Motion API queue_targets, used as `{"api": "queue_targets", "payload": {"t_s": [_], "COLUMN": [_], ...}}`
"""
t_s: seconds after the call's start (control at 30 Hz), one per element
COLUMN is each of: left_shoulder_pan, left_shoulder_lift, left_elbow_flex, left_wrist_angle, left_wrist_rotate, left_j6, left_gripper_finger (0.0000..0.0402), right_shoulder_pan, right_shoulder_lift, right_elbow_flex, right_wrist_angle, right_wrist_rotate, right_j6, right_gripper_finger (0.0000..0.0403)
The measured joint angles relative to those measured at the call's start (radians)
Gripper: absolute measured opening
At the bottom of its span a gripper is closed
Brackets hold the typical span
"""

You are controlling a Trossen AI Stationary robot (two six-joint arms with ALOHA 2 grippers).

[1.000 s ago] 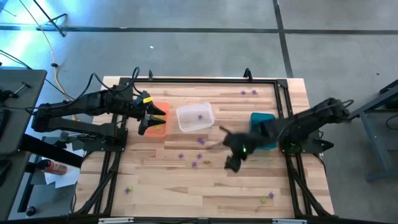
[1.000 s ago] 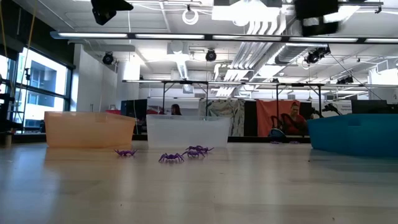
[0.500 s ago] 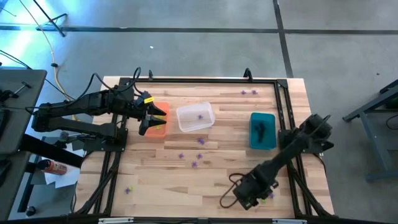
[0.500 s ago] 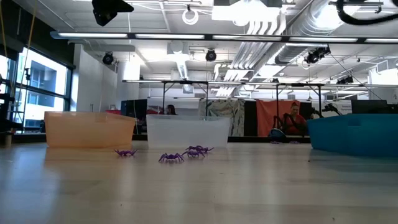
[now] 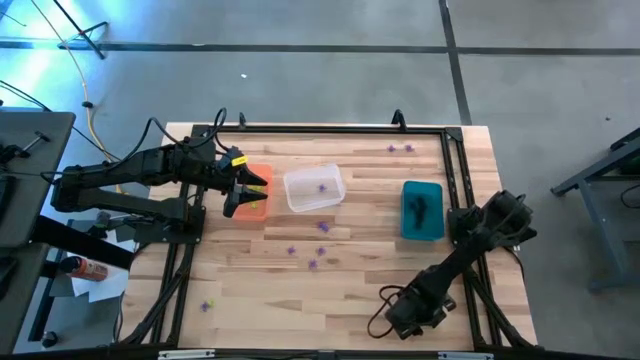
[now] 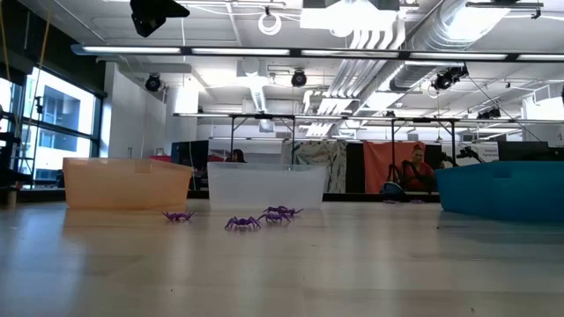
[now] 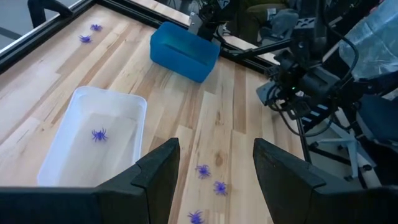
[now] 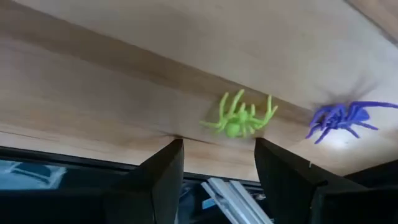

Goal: Sort Halloween decoration
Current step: Put the green spider toy into the orange bin

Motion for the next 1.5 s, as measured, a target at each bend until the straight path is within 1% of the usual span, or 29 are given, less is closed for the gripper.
{"api": "queue_targets", "payload": {"t_s": [0.13, 0.3, 0.5, 0.6, 0.67, 0.77, 0.93, 0.97, 1.0, 1.07, 1.17, 1.3, 1.4, 1.5], "left_shoulder_pan": [0.000, 0.000, 0.000, 0.000, 0.000, 0.000, 0.000, 0.000, 0.000, 0.000, 0.000, 0.000, 0.000, 0.000], "left_shoulder_lift": [0.000, 0.000, 0.000, 0.000, 0.000, 0.000, 0.000, 0.000, 0.000, 0.000, 0.000, 0.000, 0.000, 0.000], "left_elbow_flex": [0.000, 0.000, 0.000, 0.000, 0.000, 0.000, 0.000, 0.000, 0.000, 0.000, 0.000, 0.000, 0.000, 0.000], "left_wrist_angle": [0.000, 0.003, 0.031, 0.042, 0.057, 0.059, 0.059, 0.059, 0.059, 0.059, 0.059, 0.059, 0.059, 0.058], "left_wrist_rotate": [0.000, -0.007, -0.026, -0.026, -0.026, -0.026, -0.026, -0.026, -0.026, -0.026, -0.026, -0.026, -0.026, -0.026], "left_j6": [-0.002, -0.002, -0.002, -0.002, -0.002, -0.002, -0.002, -0.001, -0.001, -0.001, -0.001, -0.001, -0.001, -0.001], "left_gripper_finger": [0.0190, 0.0190, 0.0190, 0.0190, 0.0190, 0.0190, 0.0190, 0.0190, 0.0190, 0.0190, 0.0190, 0.0190, 0.0190, 0.0190], "right_shoulder_pan": [0.002, -0.008, -0.038, -0.041, -0.041, -0.042, -0.043, -0.042, -0.042, -0.042, -0.041, -0.038, -0.036, -0.037], "right_shoulder_lift": [-0.005, -0.006, -0.007, -0.007, -0.007, -0.007, -0.007, -0.007, -0.009, -0.016, -0.052, -0.115, -0.197, -0.264], "right_elbow_flex": [-0.024, -0.023, -0.024, -0.024, -0.024, -0.025, -0.025, -0.025, -0.025, -0.025, -0.027, -0.029, -0.028, -0.026], "right_wrist_angle": [0.022, 0.010, -0.030, -0.033, -0.036, -0.042, -0.053, -0.052, -0.052, -0.055, -0.094, -0.158, -0.076, -0.010], "right_wrist_rotate": [0.003, 0.006, 0.003, 0.004, 0.005, 0.007, 0.013, 0.015, 0.018, 0.025, 0.085, 0.176, 0.285, 0.393], "right_j6": [0.013, -0.037, -0.135, -0.156, -0.163, -0.179, -0.191, -0.203, -0.214, -0.241, -0.266, -0.286, -0.335, -0.320], "right_gripper_finger": [0.0192, 0.0192, 0.0192, 0.0184, 0.0167, 0.0126, 0.0026, 0.0013, 0.0008, 0.0012, 0.0002, 0.0002, 0.0003, 0.0011]}}
